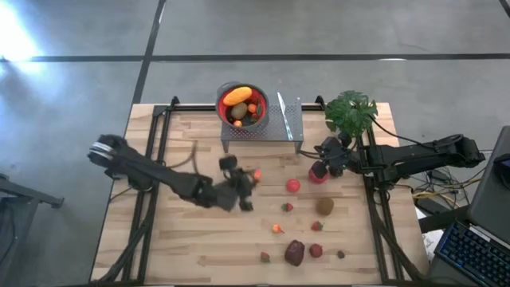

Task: Pick & Place Fruit
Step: Put the top yellow pear into the red strainer bowl on the shelf

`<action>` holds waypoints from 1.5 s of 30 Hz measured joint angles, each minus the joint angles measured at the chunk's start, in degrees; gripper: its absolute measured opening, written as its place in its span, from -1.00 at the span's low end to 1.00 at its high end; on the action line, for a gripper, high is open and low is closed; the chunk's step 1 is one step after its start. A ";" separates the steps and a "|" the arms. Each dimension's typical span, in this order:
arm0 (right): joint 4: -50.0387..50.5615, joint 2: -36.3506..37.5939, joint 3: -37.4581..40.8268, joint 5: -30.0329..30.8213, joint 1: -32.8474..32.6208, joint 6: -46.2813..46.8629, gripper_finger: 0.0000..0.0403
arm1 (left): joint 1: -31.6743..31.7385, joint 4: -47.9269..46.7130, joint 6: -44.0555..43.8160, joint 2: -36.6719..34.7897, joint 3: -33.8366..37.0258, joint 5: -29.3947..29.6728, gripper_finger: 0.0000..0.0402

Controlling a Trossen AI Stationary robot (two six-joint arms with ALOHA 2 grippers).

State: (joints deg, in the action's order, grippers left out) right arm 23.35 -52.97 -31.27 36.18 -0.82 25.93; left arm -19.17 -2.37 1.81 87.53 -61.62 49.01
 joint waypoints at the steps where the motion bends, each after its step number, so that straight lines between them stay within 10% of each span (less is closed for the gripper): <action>1: 0.04 0.00 0.00 0.00 0.00 0.00 -0.96 | 0.92 0.69 1.98 -1.44 -0.61 1.57 -0.35; 9: -0.01 0.02 0.02 0.00 -0.02 -0.01 -0.96 | 14.04 1.87 8.93 -9.49 -7.13 0.98 -0.35; 21: -0.03 0.01 0.13 0.26 0.02 -0.45 -0.96 | 35.30 -14.97 -1.56 -4.79 -25.26 -19.05 -0.35; 45: -0.04 0.02 0.63 0.44 0.11 -0.48 -0.96 | 41.45 -37.14 -5.27 11.11 -36.57 -19.42 -0.35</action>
State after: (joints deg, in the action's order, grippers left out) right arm 23.31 -52.95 -30.63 36.62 -0.71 25.45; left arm 22.28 -39.51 -3.46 98.63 -98.19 29.60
